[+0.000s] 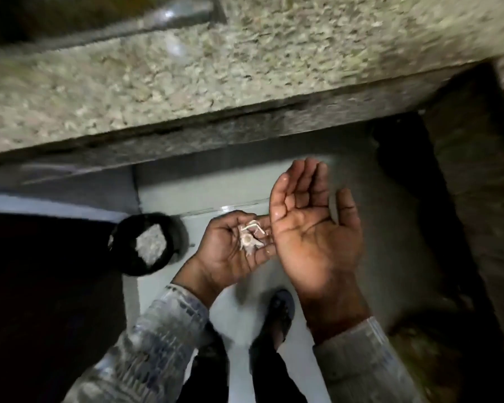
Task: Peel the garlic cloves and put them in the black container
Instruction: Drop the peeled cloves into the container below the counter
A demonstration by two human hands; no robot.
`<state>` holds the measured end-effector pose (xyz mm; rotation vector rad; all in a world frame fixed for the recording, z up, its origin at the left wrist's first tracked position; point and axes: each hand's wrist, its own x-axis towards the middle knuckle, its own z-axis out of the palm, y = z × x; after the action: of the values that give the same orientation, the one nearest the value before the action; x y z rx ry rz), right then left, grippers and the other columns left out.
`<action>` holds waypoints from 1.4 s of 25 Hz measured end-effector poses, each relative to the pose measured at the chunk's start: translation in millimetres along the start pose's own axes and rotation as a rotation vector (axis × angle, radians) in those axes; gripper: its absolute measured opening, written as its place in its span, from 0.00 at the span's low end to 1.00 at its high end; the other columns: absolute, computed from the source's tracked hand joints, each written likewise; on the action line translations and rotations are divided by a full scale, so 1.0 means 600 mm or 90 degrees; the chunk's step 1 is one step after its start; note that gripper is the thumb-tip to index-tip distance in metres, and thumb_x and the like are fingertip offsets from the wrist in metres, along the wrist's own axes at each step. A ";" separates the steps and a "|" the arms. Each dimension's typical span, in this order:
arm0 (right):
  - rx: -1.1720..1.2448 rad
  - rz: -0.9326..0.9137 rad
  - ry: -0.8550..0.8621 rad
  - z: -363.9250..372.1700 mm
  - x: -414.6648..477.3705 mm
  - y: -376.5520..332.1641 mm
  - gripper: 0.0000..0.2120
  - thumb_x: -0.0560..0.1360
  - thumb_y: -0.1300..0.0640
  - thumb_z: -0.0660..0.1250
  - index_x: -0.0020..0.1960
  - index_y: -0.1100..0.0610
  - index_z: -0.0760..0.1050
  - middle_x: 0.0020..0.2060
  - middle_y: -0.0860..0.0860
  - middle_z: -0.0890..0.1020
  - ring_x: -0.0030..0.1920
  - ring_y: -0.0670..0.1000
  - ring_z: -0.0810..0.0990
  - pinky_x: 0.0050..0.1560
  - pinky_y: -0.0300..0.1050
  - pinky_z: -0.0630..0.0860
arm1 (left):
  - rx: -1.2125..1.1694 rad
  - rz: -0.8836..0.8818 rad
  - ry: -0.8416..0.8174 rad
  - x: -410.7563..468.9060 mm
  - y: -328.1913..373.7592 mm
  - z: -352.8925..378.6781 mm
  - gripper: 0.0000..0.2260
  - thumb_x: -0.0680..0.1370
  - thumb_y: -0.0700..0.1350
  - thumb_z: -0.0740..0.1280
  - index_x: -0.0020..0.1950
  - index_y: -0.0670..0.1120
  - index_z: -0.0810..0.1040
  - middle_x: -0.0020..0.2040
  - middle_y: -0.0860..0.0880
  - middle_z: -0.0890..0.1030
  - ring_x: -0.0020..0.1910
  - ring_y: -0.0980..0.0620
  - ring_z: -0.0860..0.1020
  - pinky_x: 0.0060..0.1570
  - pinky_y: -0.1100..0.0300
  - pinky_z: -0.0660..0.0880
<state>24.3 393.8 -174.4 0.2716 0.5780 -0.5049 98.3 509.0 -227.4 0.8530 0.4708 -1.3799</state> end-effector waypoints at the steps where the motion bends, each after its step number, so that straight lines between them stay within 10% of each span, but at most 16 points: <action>1: -0.032 0.043 0.038 -0.005 0.011 0.034 0.22 0.82 0.46 0.60 0.54 0.63 0.83 0.53 0.58 0.86 0.55 0.58 0.86 0.55 0.57 0.82 | -0.032 0.022 -0.004 -0.011 0.014 -0.045 0.21 0.76 0.46 0.57 0.52 0.35 0.86 0.46 0.41 0.87 0.45 0.47 0.86 0.49 0.53 0.83; 5: -0.124 0.147 0.100 -0.078 0.069 0.208 0.20 0.81 0.46 0.61 0.48 0.62 0.83 0.47 0.56 0.85 0.49 0.58 0.86 0.53 0.56 0.82 | -0.192 0.108 0.050 -0.071 0.051 -0.242 0.23 0.79 0.44 0.54 0.57 0.31 0.83 0.51 0.37 0.86 0.48 0.43 0.87 0.47 0.50 0.85; 13: -0.427 0.269 0.164 -0.248 0.149 0.497 0.15 0.79 0.47 0.65 0.41 0.57 0.77 0.40 0.53 0.81 0.43 0.56 0.81 0.54 0.52 0.79 | -0.372 0.243 0.131 -0.142 0.056 -0.552 0.28 0.80 0.44 0.51 0.76 0.31 0.67 0.76 0.32 0.68 0.77 0.35 0.67 0.79 0.44 0.61; 16: -0.539 0.267 0.208 -0.322 0.181 0.585 0.16 0.79 0.46 0.64 0.39 0.56 0.76 0.38 0.52 0.80 0.40 0.55 0.82 0.53 0.50 0.78 | -0.503 0.258 0.183 -0.129 0.057 -0.654 0.25 0.81 0.45 0.50 0.67 0.31 0.74 0.73 0.37 0.73 0.74 0.36 0.71 0.61 0.47 0.80; 19: -0.643 0.261 0.223 -0.394 0.236 0.650 0.16 0.79 0.45 0.63 0.39 0.55 0.76 0.38 0.52 0.80 0.41 0.55 0.82 0.57 0.51 0.77 | -0.547 0.260 0.242 -0.099 0.070 -0.727 0.23 0.82 0.47 0.52 0.61 0.30 0.78 0.58 0.35 0.83 0.66 0.37 0.78 0.69 0.41 0.72; 22: -0.751 0.292 0.161 -0.456 0.291 0.690 0.16 0.82 0.46 0.60 0.42 0.55 0.75 0.40 0.52 0.81 0.42 0.53 0.84 0.52 0.45 0.81 | -0.479 0.289 0.245 -0.058 0.088 -0.770 0.34 0.85 0.54 0.49 0.40 0.35 0.87 0.44 0.35 0.86 0.41 0.38 0.87 0.52 0.45 0.76; 24: -0.959 0.286 -0.015 -0.500 0.314 0.708 0.16 0.83 0.51 0.59 0.46 0.59 0.79 0.43 0.55 0.84 0.45 0.53 0.85 0.52 0.43 0.83 | -0.527 0.318 0.221 -0.020 0.087 -0.824 0.34 0.85 0.57 0.49 0.35 0.42 0.87 0.38 0.42 0.86 0.32 0.45 0.85 0.40 0.59 0.78; 28: -1.551 0.211 -0.864 -0.646 0.417 0.662 0.23 0.86 0.48 0.53 0.76 0.58 0.71 0.75 0.51 0.73 0.76 0.52 0.70 0.77 0.53 0.64 | -0.595 0.348 0.246 0.068 0.061 -0.921 0.22 0.85 0.61 0.53 0.59 0.47 0.78 0.49 0.42 0.85 0.48 0.41 0.85 0.56 0.52 0.73; 32: -1.718 0.036 -0.930 -0.644 0.490 0.651 0.27 0.86 0.48 0.53 0.82 0.57 0.60 0.81 0.57 0.61 0.82 0.57 0.59 0.81 0.56 0.55 | -0.623 0.351 0.199 0.075 0.036 -0.927 0.42 0.79 0.73 0.45 0.74 0.43 0.73 0.71 0.38 0.77 0.69 0.37 0.76 0.65 0.37 0.70; 35: -1.641 0.073 -1.278 -0.661 0.497 0.632 0.26 0.87 0.49 0.48 0.83 0.55 0.58 0.82 0.54 0.62 0.82 0.52 0.58 0.81 0.54 0.56 | -0.682 0.374 0.175 0.071 0.046 -0.924 0.42 0.80 0.73 0.46 0.71 0.41 0.76 0.70 0.38 0.77 0.68 0.37 0.77 0.70 0.41 0.69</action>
<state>259.8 752.5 -628.0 3.2198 1.4480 -0.6955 234.5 899.7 -600.0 0.2273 0.9558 -0.3334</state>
